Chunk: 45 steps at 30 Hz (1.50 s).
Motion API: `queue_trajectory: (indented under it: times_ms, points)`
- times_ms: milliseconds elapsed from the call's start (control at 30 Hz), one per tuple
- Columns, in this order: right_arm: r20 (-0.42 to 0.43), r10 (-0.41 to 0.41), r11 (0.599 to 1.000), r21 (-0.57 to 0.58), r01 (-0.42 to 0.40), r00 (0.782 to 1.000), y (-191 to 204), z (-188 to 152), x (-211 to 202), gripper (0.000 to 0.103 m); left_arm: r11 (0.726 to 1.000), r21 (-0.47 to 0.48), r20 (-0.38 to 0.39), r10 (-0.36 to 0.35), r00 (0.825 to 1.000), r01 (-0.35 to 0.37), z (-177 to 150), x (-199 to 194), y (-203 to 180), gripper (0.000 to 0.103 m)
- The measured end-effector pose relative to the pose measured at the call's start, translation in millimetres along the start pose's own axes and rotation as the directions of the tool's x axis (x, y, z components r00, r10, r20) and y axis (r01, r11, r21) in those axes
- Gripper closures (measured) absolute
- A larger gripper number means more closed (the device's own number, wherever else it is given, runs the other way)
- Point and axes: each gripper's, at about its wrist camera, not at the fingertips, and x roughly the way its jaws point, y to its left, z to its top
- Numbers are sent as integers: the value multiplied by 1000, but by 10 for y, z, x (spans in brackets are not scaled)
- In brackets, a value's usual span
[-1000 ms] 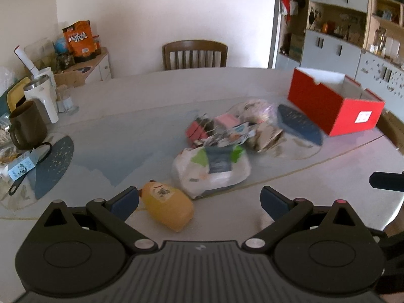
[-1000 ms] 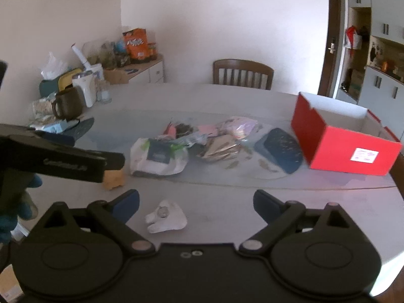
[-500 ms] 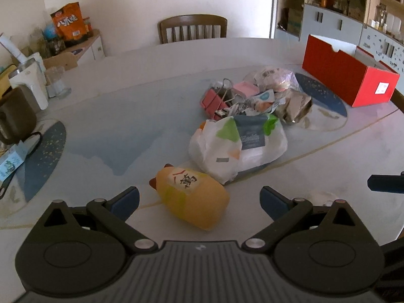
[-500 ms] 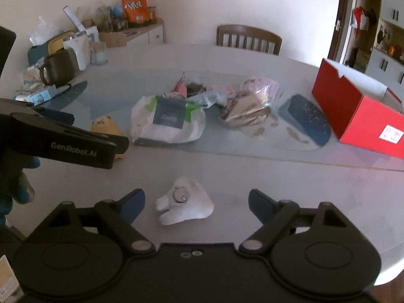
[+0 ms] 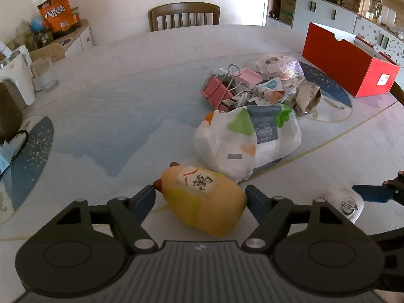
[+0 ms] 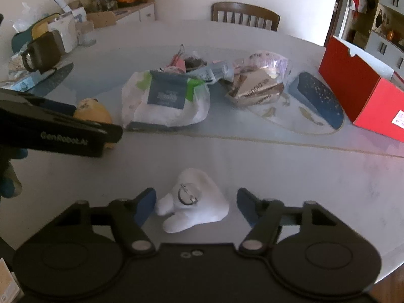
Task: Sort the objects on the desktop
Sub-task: 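Close left gripper on yellow figurine while right gripper closes on white plush, then carry yellow figurine in left gripper and white plush in right gripper into red box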
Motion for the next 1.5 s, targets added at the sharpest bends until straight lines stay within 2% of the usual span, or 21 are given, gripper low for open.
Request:
queue_trajectory:
  times_ms: [100, 167, 400, 767, 1033, 1233, 1500]
  points:
    - [-7, 0, 1000, 2, 0, 1000, -1, 11, 15, 42, 1000, 3, -2, -8, 1000, 8, 4, -2, 7, 29]
    - [-9, -3, 1000, -1, 3, 1000, 2, 25, 14, 43, 1000, 6, -2, -20, 1000, 20, 3, -13, 10, 37]
    - [-13, -20, 1000, 2, 20, 1000, -30, 63, -30, 48, 999, 11, -1, -43, 999, 43, 0, -50, 40, 41]
    - [18, -54, 998, 20, 53, 998, -93, 152, -184, 48, 997, 27, 50, -70, 996, 68, 71, -342, 82, 41]
    - [77, -95, 995, 27, 93, 992, -163, 264, -398, 48, 995, 60, 96, -86, 992, 80, 248, -545, -9, 41]
    - [126, -99, 995, 38, 94, 987, -309, 353, -556, 48, 992, 89, 126, -99, 987, 89, 381, -664, -157, 41]
    - [193, -87, 996, 34, 82, 977, -666, 539, -718, 48, 992, 108, 154, -84, 984, 68, 655, -705, -483, 41]
